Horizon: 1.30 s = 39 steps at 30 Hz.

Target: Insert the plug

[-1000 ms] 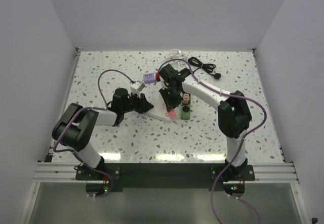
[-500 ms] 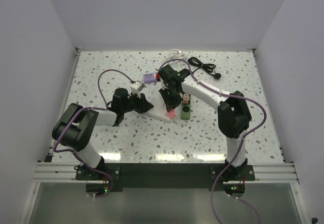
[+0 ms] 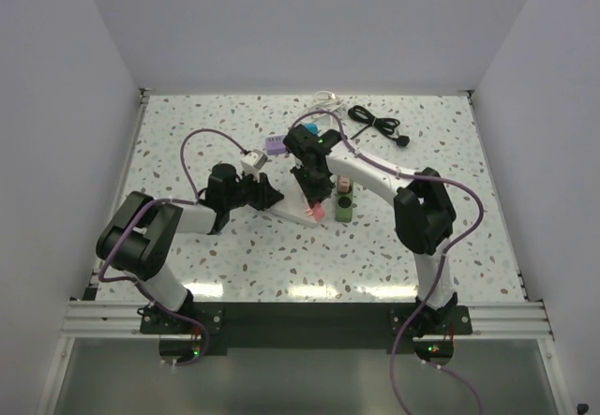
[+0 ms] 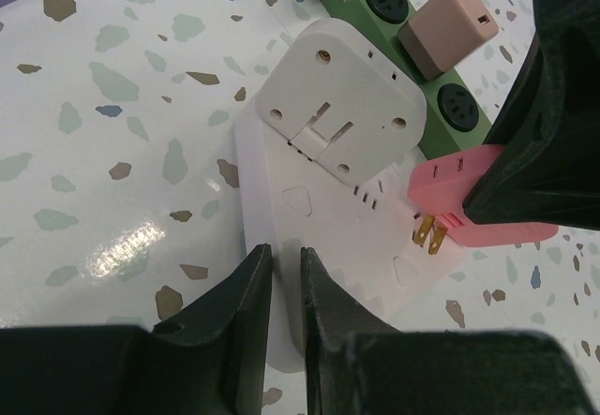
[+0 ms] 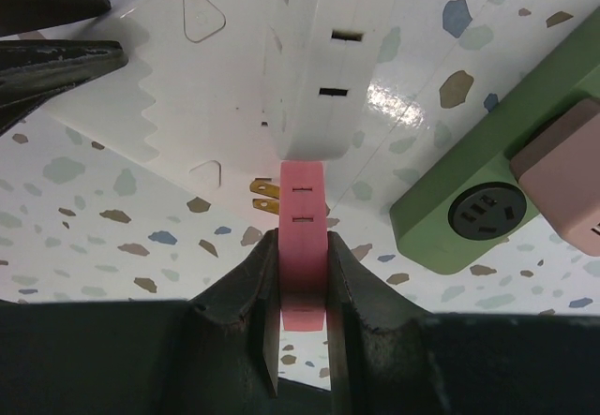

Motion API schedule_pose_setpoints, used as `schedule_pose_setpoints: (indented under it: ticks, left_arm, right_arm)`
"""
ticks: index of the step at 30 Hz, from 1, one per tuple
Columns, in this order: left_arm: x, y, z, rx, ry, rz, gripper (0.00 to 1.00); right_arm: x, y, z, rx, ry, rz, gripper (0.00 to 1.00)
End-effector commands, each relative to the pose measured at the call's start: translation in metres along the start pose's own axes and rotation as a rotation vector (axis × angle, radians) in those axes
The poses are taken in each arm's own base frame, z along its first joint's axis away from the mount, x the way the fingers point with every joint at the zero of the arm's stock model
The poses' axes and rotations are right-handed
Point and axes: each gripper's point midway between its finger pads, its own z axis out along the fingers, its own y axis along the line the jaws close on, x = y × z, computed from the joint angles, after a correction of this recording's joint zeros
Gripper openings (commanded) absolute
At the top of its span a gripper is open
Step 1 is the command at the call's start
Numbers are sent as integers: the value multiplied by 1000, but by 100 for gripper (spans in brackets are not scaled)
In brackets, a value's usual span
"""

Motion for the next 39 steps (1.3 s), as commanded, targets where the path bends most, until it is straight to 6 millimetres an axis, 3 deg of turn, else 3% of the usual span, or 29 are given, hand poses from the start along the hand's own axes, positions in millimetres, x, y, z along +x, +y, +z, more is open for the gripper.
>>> schedule_pose_setpoints:
  ticks: [1, 5, 10, 11, 12, 13, 15, 16, 18, 19, 21, 26, 32, 39]
  left_arm:
    - [8, -18, -4, 83, 22, 20, 22]
    - [7, -18, -4, 82, 18, 23, 21]
    - [-5, -17, -11, 53, -24, 53, 23]
    - [-13, -20, -14, 49, -46, 66, 28]
    - [-17, -22, -17, 52, -63, 76, 40]
    - [-21, -25, -19, 57, -79, 86, 46]
    - [-31, -32, -28, 62, -118, 110, 56]
    - [-34, -34, -31, 66, -130, 117, 59]
    - [-42, -43, -38, 87, -165, 140, 67]
    - [-42, -50, -43, 117, -171, 150, 69]
    - [-46, -64, -47, 181, -197, 164, 74]
    - [-47, -108, -64, 421, -214, 196, 76]
    - [-51, -144, -78, 553, -223, 239, 77]
    - [-45, -161, -77, 623, -183, 248, 78]
  right_arm:
    - [-22, 19, 0, -23, -75, 20, 0]
    - [-28, 18, -11, -8, -104, 17, 0]
    - [-35, 4, -48, 39, -196, 11, 0]
    - [-36, 2, -56, 41, -219, 6, 0]
    - [-35, 0, -58, 42, -232, 7, 0]
    - [-38, -1, -74, 29, -277, 9, 0]
    - [-37, 1, -81, 4, -312, 5, 0]
    - [-37, 3, -98, -27, -357, 4, 0]
    - [-34, 5, -105, -56, -396, -5, 0]
    - [-32, 5, -117, -78, -429, -12, 0]
    - [-24, 11, -120, -132, -441, -50, 0]
    - [-20, 22, -140, -233, -563, -122, 0]
    - [-2, 36, -136, -339, -577, -225, 0]
    - [9, 49, -141, -427, -593, -302, 0]
